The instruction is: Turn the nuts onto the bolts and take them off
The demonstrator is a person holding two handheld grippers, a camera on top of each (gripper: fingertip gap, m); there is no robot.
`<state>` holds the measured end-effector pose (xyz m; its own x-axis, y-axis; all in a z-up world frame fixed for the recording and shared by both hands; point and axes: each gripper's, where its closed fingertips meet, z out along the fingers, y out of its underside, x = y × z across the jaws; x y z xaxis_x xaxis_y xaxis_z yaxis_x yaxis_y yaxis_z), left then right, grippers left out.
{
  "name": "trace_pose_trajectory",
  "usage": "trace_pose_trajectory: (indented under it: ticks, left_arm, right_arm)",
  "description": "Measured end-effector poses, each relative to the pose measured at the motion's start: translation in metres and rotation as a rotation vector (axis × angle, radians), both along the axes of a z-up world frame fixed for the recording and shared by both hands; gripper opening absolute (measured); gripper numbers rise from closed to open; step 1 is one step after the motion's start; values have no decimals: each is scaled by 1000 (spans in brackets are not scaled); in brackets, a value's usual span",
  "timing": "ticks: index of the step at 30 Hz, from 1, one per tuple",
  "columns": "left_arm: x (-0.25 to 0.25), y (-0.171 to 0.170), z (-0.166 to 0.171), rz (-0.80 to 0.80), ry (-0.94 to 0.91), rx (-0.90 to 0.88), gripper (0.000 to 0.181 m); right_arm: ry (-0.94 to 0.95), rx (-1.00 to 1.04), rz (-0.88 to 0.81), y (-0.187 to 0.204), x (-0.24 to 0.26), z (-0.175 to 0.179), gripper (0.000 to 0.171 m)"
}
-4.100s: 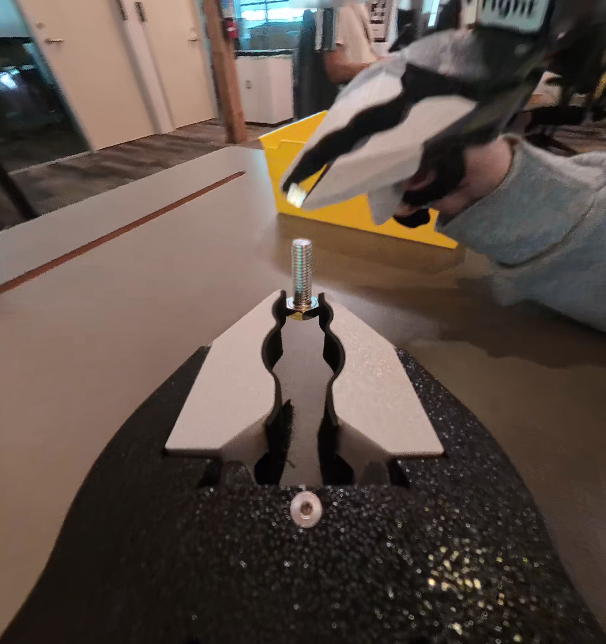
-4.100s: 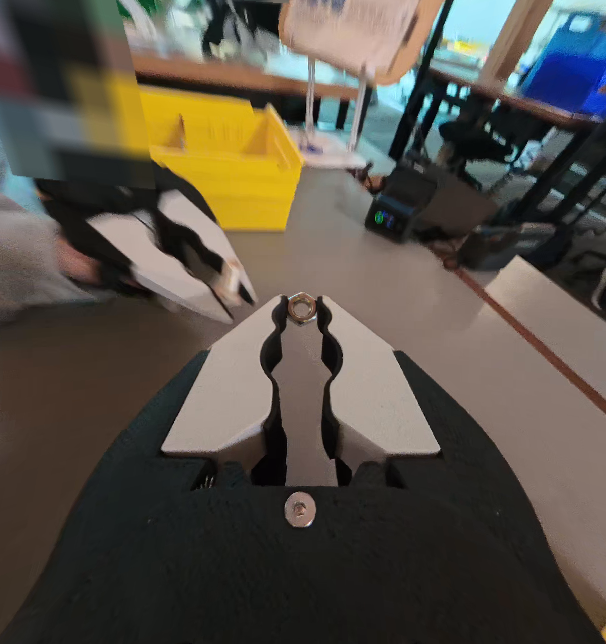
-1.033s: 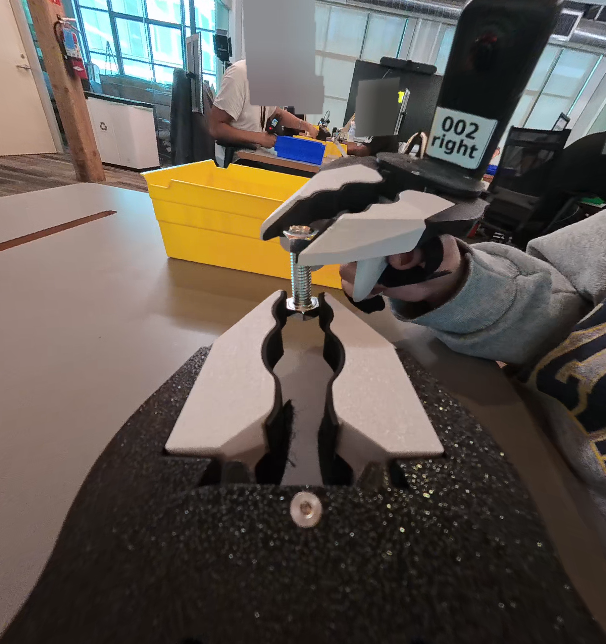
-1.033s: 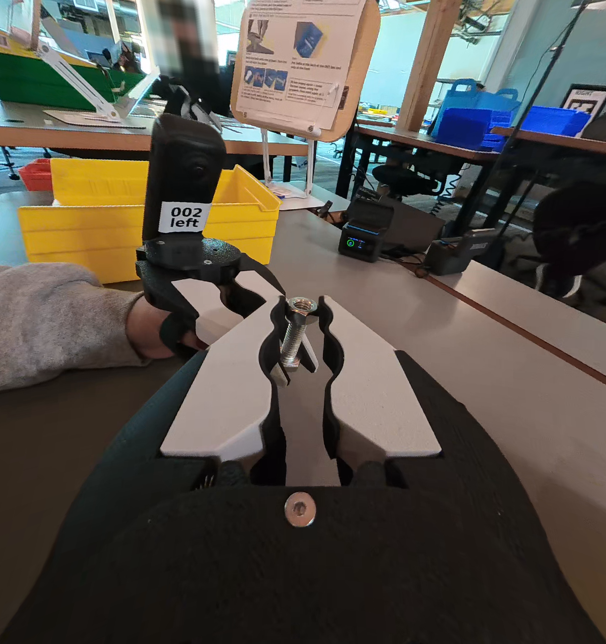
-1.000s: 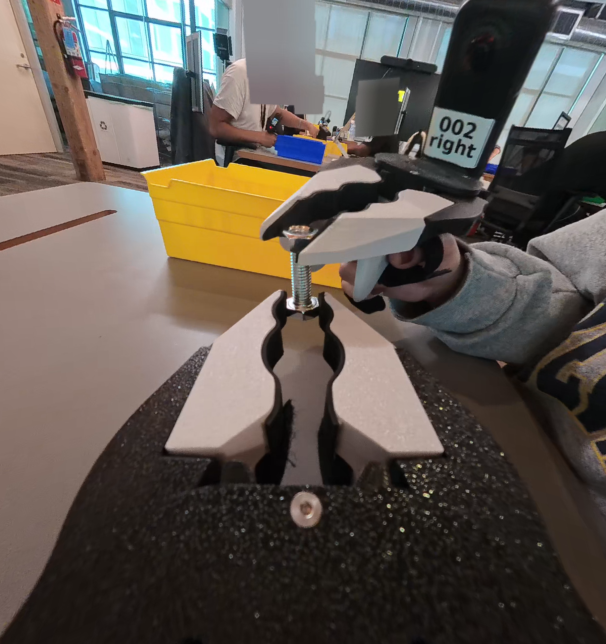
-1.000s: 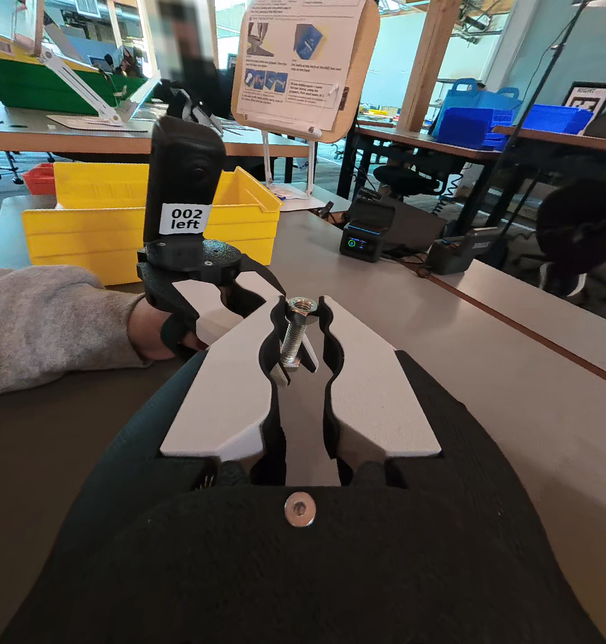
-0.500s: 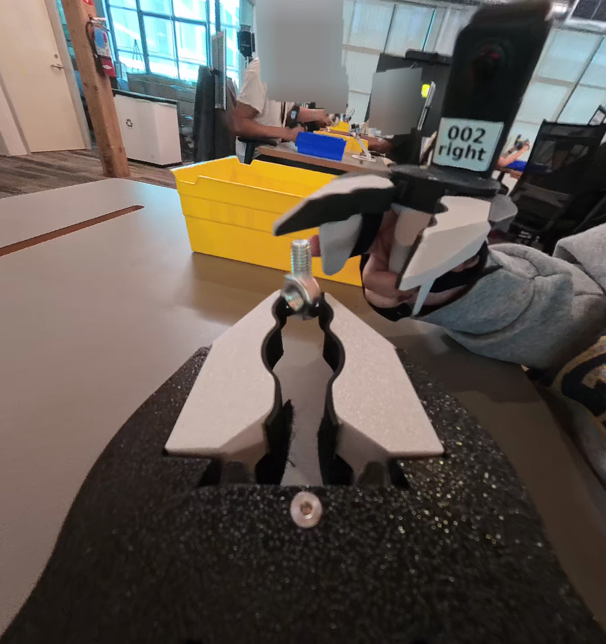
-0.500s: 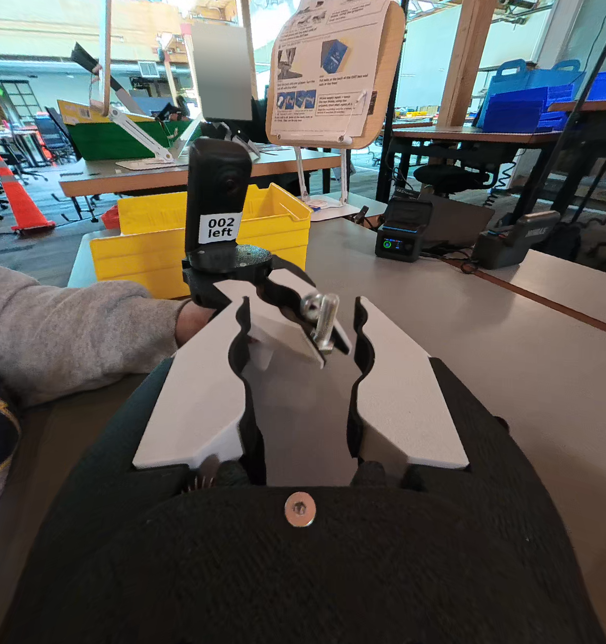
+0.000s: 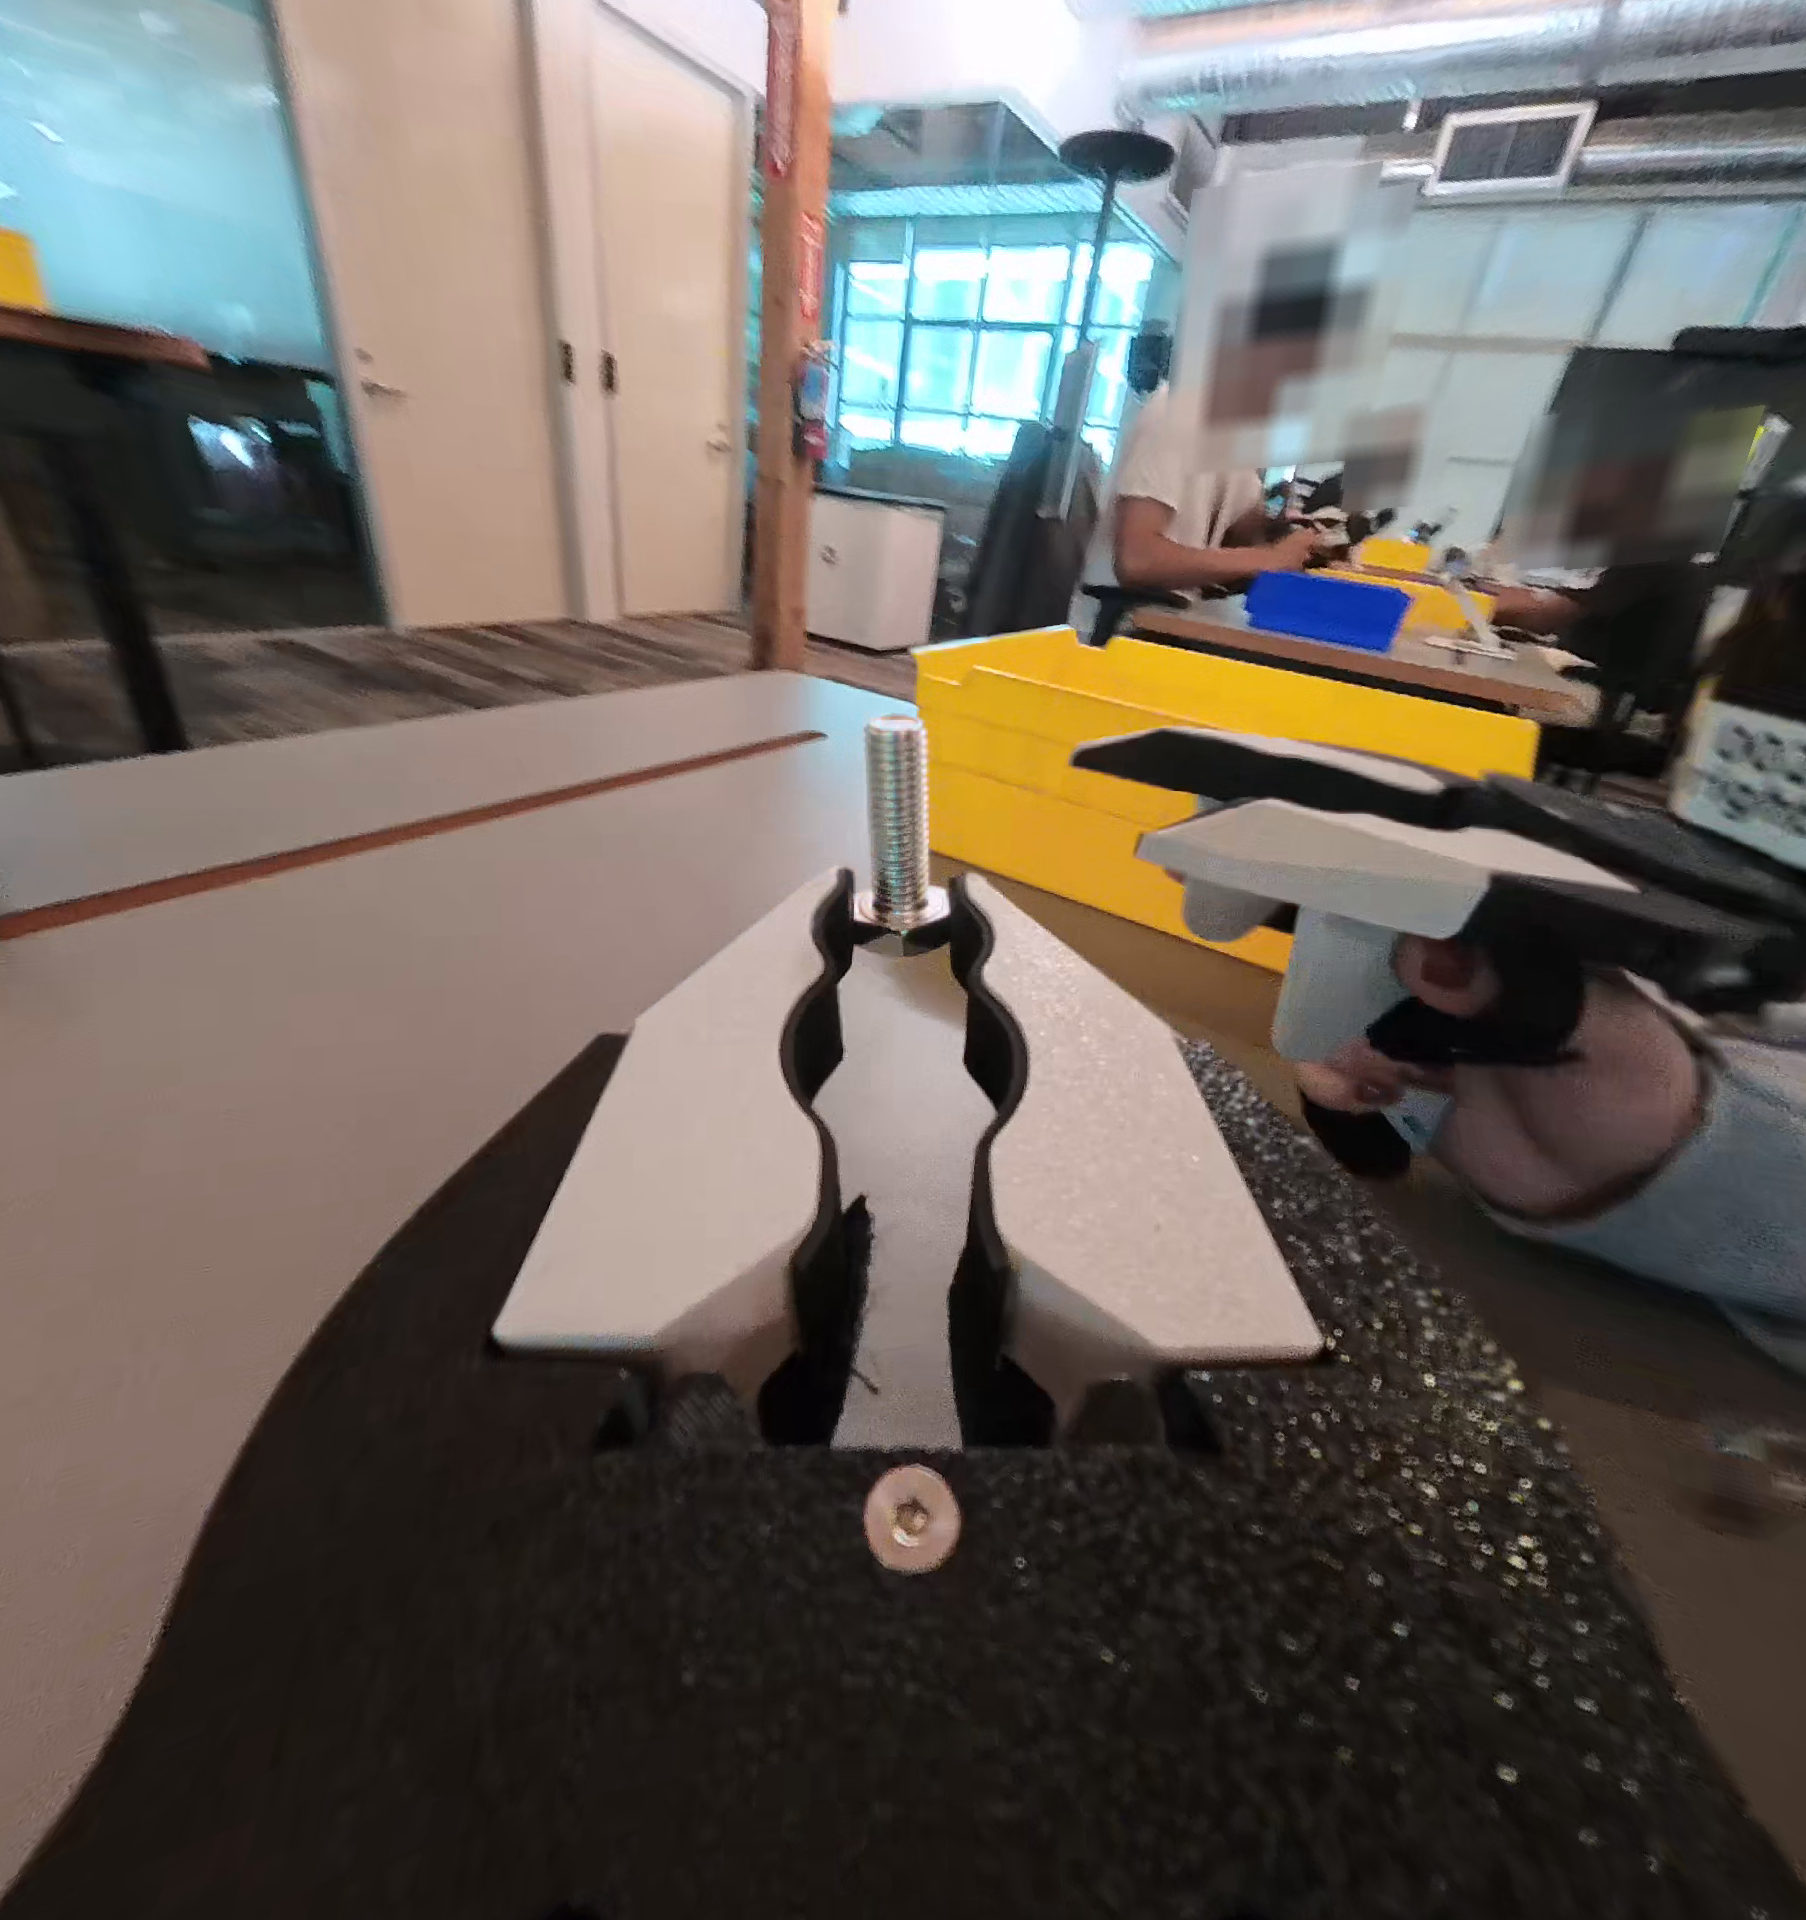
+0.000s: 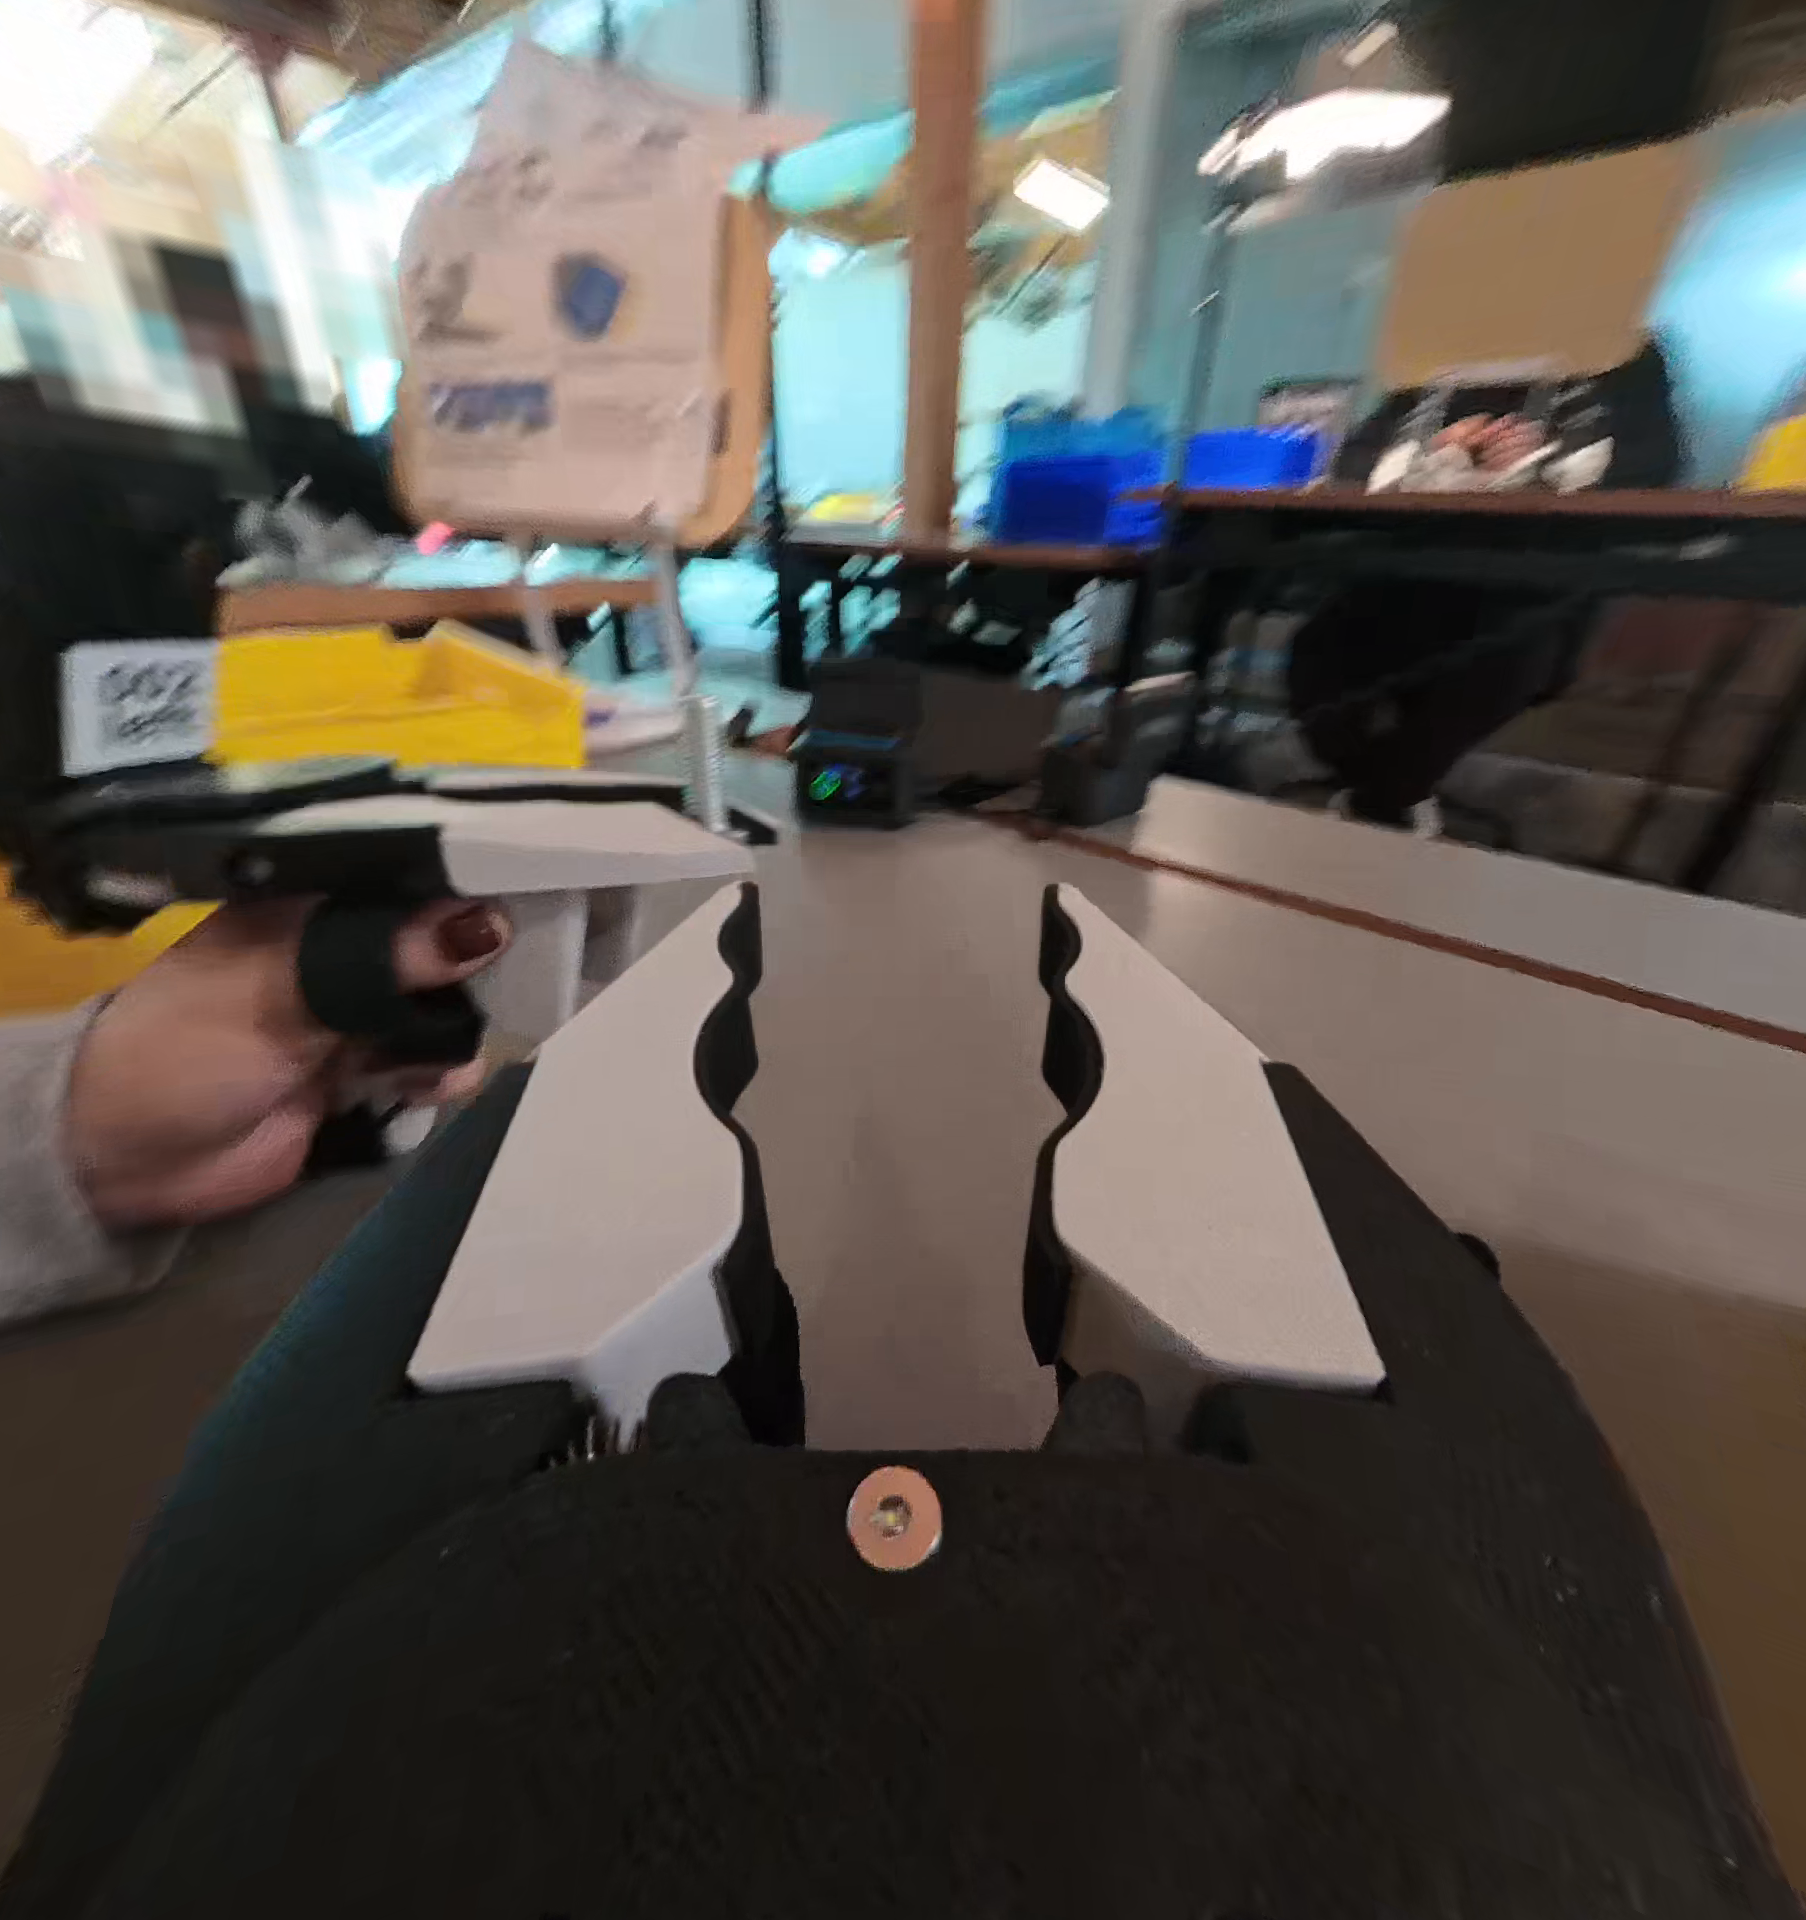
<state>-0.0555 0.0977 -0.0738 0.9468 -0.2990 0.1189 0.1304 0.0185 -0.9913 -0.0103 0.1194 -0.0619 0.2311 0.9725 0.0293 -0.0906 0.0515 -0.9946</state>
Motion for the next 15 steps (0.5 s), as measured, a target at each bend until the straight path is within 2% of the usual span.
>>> trace_pose_trajectory:
  ticks: [2,5,15]
  left_arm:
    - [0,-2,3,28,36,29,16]
    - [3,-2,2,29,73,28,16]
    - [8,-3,2,-5,85,36,16]
  right_arm:
    - [59,125,-110,-1,5,5,47]
    - [-21,348,-177,-8,-3,1,41]
    - [-42,375,-110,-19,-11,-3,35]
